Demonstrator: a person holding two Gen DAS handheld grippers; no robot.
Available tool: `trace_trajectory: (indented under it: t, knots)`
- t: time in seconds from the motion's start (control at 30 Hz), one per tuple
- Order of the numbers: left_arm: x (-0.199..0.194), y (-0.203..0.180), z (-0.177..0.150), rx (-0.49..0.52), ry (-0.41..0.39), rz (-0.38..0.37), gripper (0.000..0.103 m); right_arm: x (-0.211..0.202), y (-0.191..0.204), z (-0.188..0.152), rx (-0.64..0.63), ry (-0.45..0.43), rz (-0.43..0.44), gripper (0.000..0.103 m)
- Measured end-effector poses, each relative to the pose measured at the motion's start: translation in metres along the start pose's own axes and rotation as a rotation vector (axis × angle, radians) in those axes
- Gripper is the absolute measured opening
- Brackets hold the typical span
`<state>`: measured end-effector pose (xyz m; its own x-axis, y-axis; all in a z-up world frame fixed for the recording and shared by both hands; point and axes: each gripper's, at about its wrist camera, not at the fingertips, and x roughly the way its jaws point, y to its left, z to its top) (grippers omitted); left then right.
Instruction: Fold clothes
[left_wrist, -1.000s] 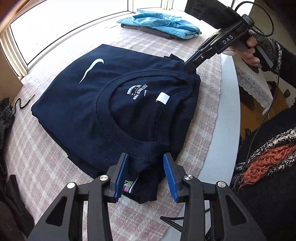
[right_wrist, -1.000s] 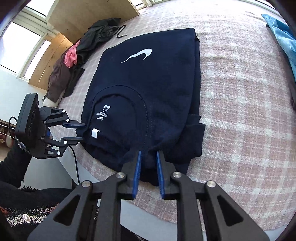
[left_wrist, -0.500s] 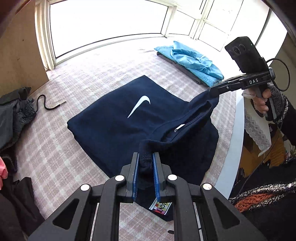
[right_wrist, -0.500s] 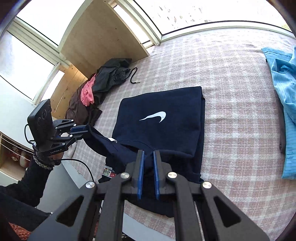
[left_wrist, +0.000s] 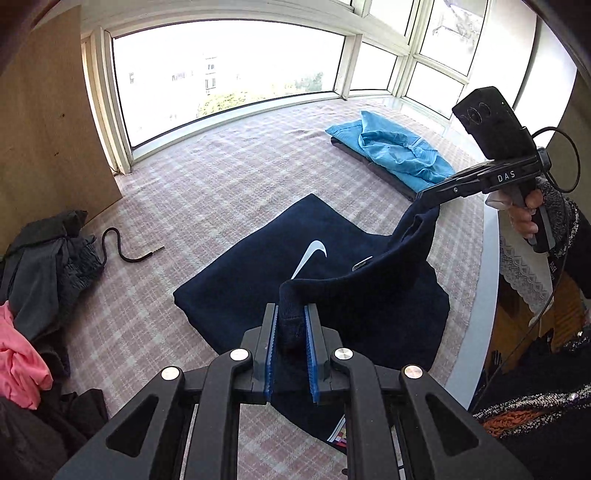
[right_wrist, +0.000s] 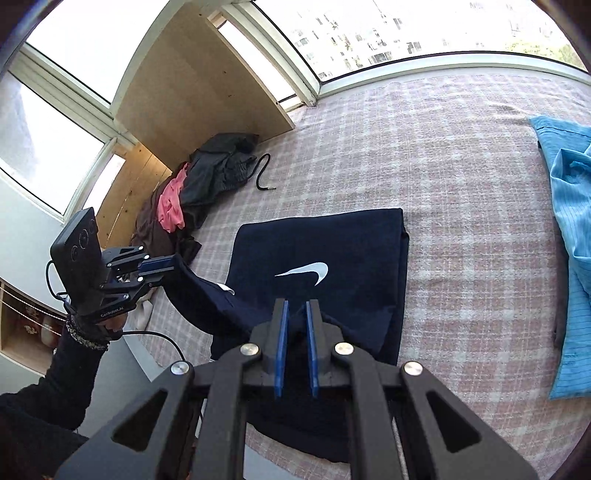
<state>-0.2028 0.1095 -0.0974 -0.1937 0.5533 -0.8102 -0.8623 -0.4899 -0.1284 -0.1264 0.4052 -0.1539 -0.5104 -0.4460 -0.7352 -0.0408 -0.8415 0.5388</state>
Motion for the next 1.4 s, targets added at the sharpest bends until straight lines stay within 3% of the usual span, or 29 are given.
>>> trace_trajectory:
  t: [0.4, 0.43, 0.5, 0.57, 0.7, 0.77, 0.8, 0.87, 0.97, 1.03, 1.13, 1.2, 1.4]
  knots:
    - [0.054, 0.069, 0.026, -0.144, 0.048, -0.008, 0.013, 0.088, -0.035, 0.077, -0.028, 0.104, -0.114, 0.011]
    - [0.063, 0.076, 0.028, -0.158, 0.065, -0.012, 0.013, 0.1, -0.039, 0.08, -0.028, 0.144, -0.132, 0.012]
    - [0.082, 0.089, 0.028, -0.192, 0.103, -0.015, 0.015, 0.117, -0.046, 0.085, -0.031, 0.208, -0.181, 0.024]
    - [0.099, 0.102, 0.024, -0.238, 0.146, -0.008, 0.025, 0.105, -0.047, 0.085, -0.037, 0.197, -0.184, 0.027]
    - [0.09, 0.112, 0.012, -0.267, 0.14, -0.006, 0.027, 0.06, -0.047, 0.08, -0.036, 0.132, -0.167, 0.04]
    - [0.069, 0.111, 0.004, -0.243, 0.126, 0.05, 0.029, 0.028, -0.041, 0.067, -0.046, 0.091, -0.103, 0.041]
    - [0.056, 0.108, -0.001, -0.227, 0.121, 0.079, 0.03, 0.016, -0.035, 0.052, -0.075, 0.09, -0.067, 0.047]
    - [0.029, 0.096, -0.012, -0.175, 0.11, 0.126, 0.03, 0.007, -0.022, 0.013, -0.165, 0.121, -0.072, 0.049]
    - [0.008, 0.044, -0.033, -0.008, 0.101, 0.097, 0.038, 0.006, -0.015, -0.046, -0.271, 0.188, -0.136, 0.049]
    - [0.012, 0.007, -0.045, 0.105, 0.132, 0.05, 0.044, 0.013, -0.023, -0.074, -0.283, 0.241, -0.13, 0.049]
    - [0.046, -0.039, -0.058, 0.264, 0.234, -0.027, 0.046, 0.024, -0.035, -0.092, -0.283, 0.285, -0.15, 0.049]
    - [0.068, -0.051, -0.064, 0.337, 0.289, 0.01, 0.045, 0.031, -0.036, -0.095, -0.311, 0.293, -0.175, 0.049]
    - [0.091, -0.031, -0.062, 0.311, 0.352, 0.019, 0.044, 0.037, -0.03, -0.092, -0.384, 0.3, -0.139, 0.049]
